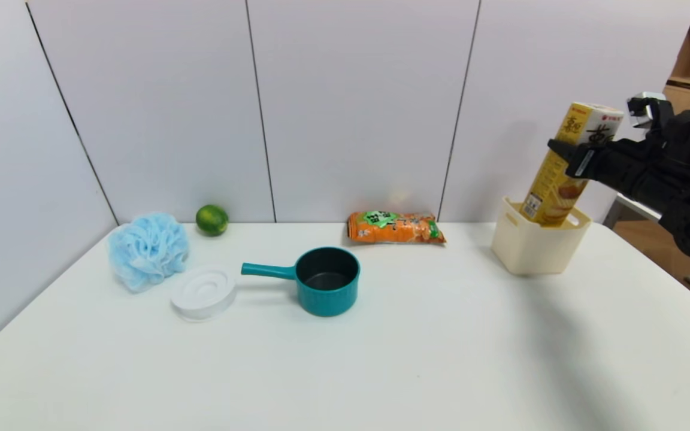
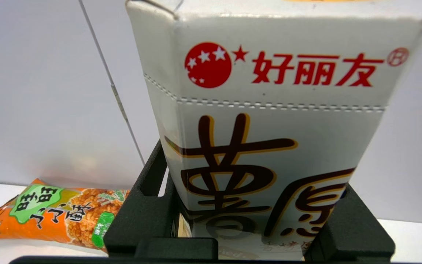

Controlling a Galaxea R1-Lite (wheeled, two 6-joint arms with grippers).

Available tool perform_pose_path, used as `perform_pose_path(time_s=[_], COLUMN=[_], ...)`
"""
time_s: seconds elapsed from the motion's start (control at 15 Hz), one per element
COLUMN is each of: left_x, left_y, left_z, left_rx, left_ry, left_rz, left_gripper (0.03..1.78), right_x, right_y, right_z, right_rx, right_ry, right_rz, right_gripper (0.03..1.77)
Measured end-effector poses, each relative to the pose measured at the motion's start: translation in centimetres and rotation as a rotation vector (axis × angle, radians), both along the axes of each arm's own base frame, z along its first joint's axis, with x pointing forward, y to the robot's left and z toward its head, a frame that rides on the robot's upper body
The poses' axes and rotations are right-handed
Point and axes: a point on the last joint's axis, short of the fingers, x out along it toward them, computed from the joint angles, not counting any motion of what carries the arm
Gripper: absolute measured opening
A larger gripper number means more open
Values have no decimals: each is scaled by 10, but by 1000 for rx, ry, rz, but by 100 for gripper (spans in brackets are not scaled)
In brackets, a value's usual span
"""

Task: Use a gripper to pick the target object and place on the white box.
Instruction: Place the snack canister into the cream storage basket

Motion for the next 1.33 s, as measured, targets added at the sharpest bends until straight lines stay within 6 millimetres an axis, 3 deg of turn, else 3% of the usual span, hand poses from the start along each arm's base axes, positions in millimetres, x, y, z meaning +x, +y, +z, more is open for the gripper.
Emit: perform_pose_path(time_s=[0.4,1.33], left_x=[0,0], left_y=[0,0], left_z=[0,0], left_rx=[0,0], left_ry=[0,0], left_rz=[0,0], left_gripper=[169,169], right_x=[-3,11], right_y=[0,-5], right_z=[-8,-38], right_rx=[0,-8], right_ry=[24,92], right_rz=[-3,-12], right_gripper=[84,84])
